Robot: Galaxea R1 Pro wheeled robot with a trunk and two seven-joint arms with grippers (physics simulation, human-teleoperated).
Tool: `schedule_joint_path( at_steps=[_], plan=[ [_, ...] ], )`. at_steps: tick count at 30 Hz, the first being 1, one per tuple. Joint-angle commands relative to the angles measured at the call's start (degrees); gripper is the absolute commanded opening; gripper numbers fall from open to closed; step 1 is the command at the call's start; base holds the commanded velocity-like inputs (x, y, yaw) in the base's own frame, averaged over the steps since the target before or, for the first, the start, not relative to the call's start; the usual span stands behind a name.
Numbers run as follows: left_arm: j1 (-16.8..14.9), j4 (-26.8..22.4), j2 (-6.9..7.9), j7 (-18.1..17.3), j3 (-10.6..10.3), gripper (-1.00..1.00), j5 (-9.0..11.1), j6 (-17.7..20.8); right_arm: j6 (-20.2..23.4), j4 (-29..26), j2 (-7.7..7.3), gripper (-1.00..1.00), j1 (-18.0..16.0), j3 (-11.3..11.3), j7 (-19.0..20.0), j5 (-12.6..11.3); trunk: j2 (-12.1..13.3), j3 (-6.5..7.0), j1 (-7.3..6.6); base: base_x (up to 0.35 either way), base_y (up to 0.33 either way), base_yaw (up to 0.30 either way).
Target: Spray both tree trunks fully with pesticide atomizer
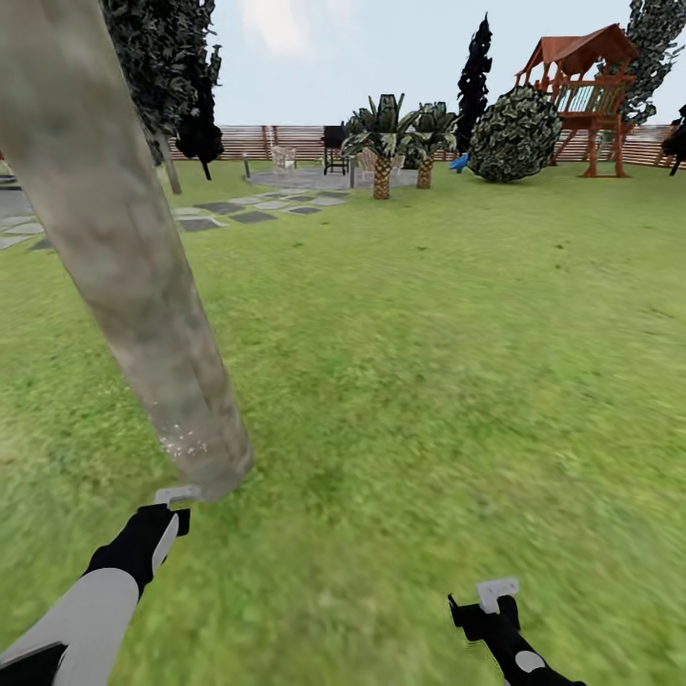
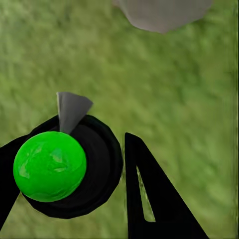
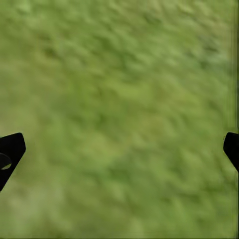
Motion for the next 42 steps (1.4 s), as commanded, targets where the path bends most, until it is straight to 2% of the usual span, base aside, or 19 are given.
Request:
schedule_joint_path(
  at_steps=[1, 5, 9, 12, 17, 22, 42],
  plan=[
    [-0.03, -0.07, -0.07, -0.16, 0.21, -1.0, -0.59, 0.31, -0.15, 0.02, -0.02, 1.0, -0.03, 0.51, -0.13, -0.59, -0.02, -0.05, 0.01, 0.2, -0.212, 0.001],
    [0.25, 0.01, 0.03, -0.1, 0.52, -1.0, -0.54, 0.24, -0.15, 0.02, -0.13, 1.0, -0.03, 0.46, -0.13, -0.59, -0.02, -0.05, 0.01, 0.218, -0.195, 0.0],
    [4.74, 1.34, 0.57, 0.01, 0.95, -1.0, -0.38, -0.51, -0.15, 0.02, -0.11, 1.0, -0.03, 0.5, -0.13, -0.59, -0.02, -0.05, 0.01, 0.115, -0.08, 0.0],
    [5.67, 1.56, 0.33, -0.08, 0.86, -1.0, -0.2, -0.63, -0.15, 0.02, -0.1, 1.0, -0.03, 0.51, -0.13, -0.59, -0.02, -0.05, 0.01, 0.038, -0.006, 0.0],
    [5.85, 1.13, 0.26, -0.08, 1.03, -1.0, 0.06, -0.71, -0.15, 0.02, -0.07, 1.0, -0.03, 0.51, -0.13, -0.59, -0.02, -0.05, 0.01, 0.3, 0.0, 0.032],
    [5.7, 0.51, -0.07, -0.02, 1.12, -1.0, 0.15, -0.79, -0.15, 0.02, -0.04, 1.0, -0.03, 0.51, -0.13, -0.59, -0.02, -0.05, 0.01, 0.326, -0.016, 0.244],
    [5.68, 0.4, -0.16, 0.01, 1.1, -1.0, 0.13, -0.79, -0.15, 0.02, -0.02, 1.0, -0.03, 0.51, -0.13, -0.59, -0.02, -0.05, 0.01, 0.135, -0.243, 0.029]
  ],
)
